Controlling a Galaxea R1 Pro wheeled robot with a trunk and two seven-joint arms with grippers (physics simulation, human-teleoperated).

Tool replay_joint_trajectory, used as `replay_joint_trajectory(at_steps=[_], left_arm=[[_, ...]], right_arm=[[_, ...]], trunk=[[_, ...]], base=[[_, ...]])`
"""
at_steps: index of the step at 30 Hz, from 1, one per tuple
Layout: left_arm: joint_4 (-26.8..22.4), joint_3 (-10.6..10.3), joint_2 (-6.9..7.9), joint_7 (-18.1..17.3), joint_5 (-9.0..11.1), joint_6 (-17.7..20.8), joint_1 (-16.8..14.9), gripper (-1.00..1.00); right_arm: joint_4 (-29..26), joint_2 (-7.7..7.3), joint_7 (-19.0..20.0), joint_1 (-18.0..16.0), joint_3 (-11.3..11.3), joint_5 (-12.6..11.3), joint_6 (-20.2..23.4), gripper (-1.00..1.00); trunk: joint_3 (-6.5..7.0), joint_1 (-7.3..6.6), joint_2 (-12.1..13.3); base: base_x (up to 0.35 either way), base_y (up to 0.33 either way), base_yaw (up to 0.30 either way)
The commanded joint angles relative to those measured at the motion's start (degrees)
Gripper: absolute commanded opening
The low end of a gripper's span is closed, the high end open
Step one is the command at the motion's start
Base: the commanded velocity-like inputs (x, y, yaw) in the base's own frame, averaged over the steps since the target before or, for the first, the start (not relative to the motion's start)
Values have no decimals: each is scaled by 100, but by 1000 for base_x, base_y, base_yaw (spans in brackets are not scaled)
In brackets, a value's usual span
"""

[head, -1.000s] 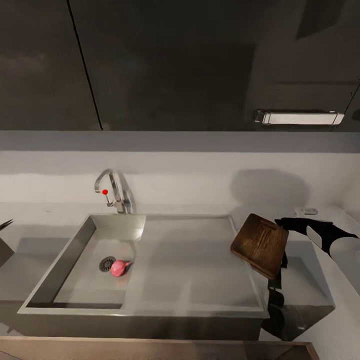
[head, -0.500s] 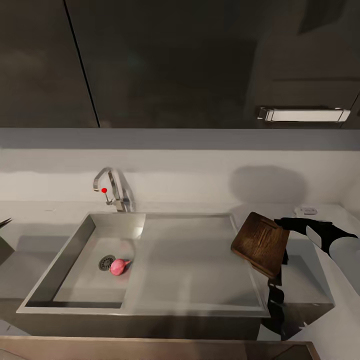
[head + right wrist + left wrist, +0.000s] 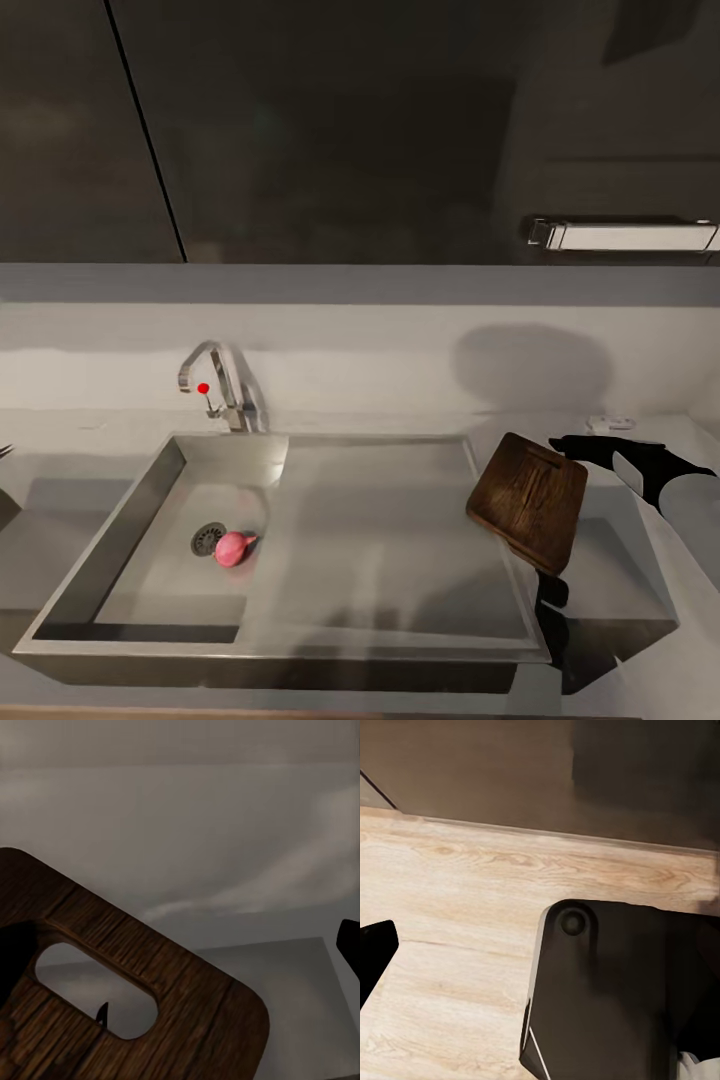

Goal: In the kitchen, take the Vidalia onion out of the sink, dice it on the chopping board with the paring knife, put the diced onion into the bowl on the countertop, then place both the paring knife and the chopping board into the sink.

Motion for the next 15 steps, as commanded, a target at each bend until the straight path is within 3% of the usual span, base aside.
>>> replay_joint_trajectory(at_steps=[1, 15], left_arm=[[-12, 27, -4, 2, -17, -4, 3, 100], [-12, 28, -4, 2, -14, -4, 3, 100]], right_arm=[[-9, -3, 20, -3, 4, 0, 33, 100], [-18, -21, 1, -3, 4, 9, 31, 100]], trunk=[[-10, 4, -11], [-86, 4, -11]], base=[[3, 0, 0], [0, 0, 0]])
